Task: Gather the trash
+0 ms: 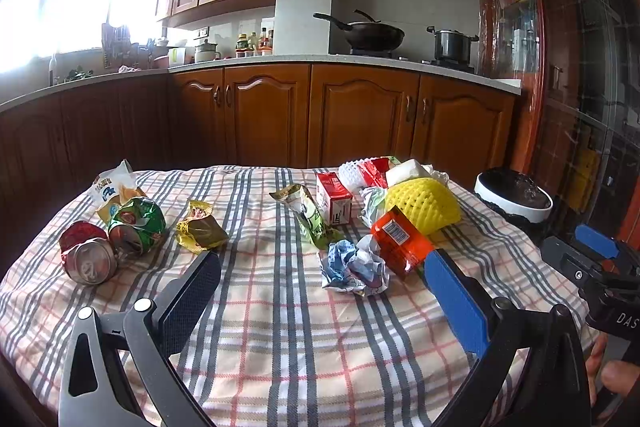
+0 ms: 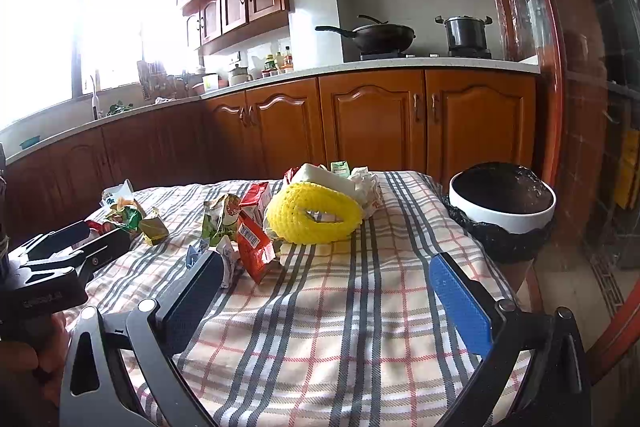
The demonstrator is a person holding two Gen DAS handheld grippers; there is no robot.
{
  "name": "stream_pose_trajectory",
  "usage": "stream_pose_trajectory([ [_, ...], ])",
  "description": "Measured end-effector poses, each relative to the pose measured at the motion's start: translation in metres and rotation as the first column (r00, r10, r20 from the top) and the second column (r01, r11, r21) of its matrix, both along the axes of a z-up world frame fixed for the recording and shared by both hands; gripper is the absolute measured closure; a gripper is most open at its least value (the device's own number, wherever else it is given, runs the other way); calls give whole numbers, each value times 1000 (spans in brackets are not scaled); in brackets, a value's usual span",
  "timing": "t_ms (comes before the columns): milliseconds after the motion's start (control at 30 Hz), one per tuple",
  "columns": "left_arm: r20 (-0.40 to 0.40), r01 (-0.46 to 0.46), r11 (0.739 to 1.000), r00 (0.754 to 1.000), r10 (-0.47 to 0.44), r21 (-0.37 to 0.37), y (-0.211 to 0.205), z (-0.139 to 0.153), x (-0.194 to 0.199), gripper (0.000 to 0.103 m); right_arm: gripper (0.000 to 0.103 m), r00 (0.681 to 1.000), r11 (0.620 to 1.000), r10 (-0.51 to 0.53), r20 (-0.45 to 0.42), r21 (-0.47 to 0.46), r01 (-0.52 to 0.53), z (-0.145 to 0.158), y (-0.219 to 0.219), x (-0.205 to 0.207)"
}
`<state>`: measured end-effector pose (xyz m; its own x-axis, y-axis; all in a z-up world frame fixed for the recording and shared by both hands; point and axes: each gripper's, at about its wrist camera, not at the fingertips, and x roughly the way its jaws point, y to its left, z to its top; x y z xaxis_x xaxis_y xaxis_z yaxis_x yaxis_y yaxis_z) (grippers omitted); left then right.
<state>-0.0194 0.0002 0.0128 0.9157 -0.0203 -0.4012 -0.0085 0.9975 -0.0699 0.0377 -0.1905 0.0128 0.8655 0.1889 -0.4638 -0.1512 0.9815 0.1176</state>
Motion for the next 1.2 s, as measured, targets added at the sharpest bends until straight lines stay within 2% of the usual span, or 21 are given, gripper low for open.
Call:
stream_pose_trajectory([
  [1200,0,0,1000,1000,0,3,-1,-4,3,1,0,1000,999,23,7,24,-23,2,0,2],
])
